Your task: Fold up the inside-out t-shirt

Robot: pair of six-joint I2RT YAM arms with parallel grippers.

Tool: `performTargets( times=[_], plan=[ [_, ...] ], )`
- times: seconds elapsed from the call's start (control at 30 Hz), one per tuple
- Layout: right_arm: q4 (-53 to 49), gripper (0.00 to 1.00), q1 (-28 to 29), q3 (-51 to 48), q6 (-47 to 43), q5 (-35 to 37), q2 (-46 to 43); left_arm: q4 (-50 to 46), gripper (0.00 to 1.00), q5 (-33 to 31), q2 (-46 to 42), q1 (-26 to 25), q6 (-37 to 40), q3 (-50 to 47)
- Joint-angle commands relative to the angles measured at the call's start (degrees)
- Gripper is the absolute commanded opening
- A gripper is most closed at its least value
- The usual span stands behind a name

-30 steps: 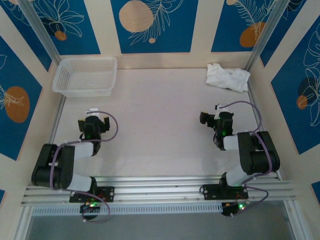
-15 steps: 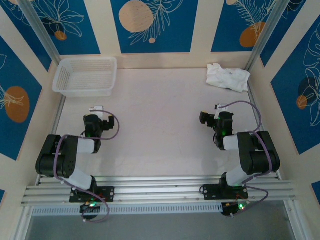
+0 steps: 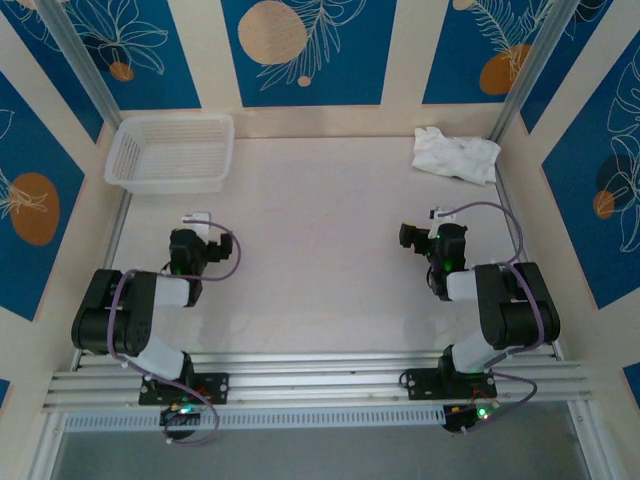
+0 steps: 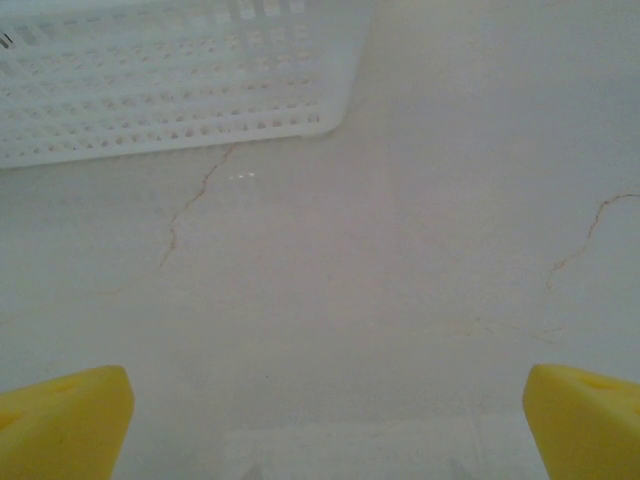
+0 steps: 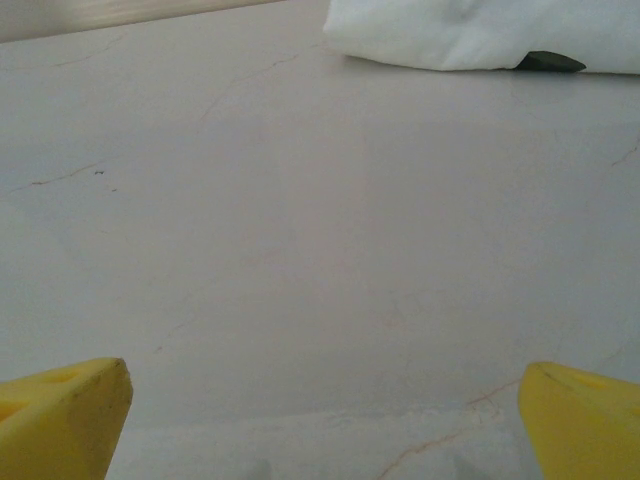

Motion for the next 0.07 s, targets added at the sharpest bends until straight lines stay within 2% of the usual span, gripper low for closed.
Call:
performTargets(
  times=[0.0,0.03],
  plan=[
    [2.95,0.99,-0.03,0.1,-0.98,1.47,-1.27,0.27,1.0,1.38,-0.4,-0.14,0.66,1.01],
    [2.8,0.99,0.43,0.14,-0.31,4.57,-1.48,0.22,1.0,1.38,-0.4,-0.1,0.63,1.0]
  ],
)
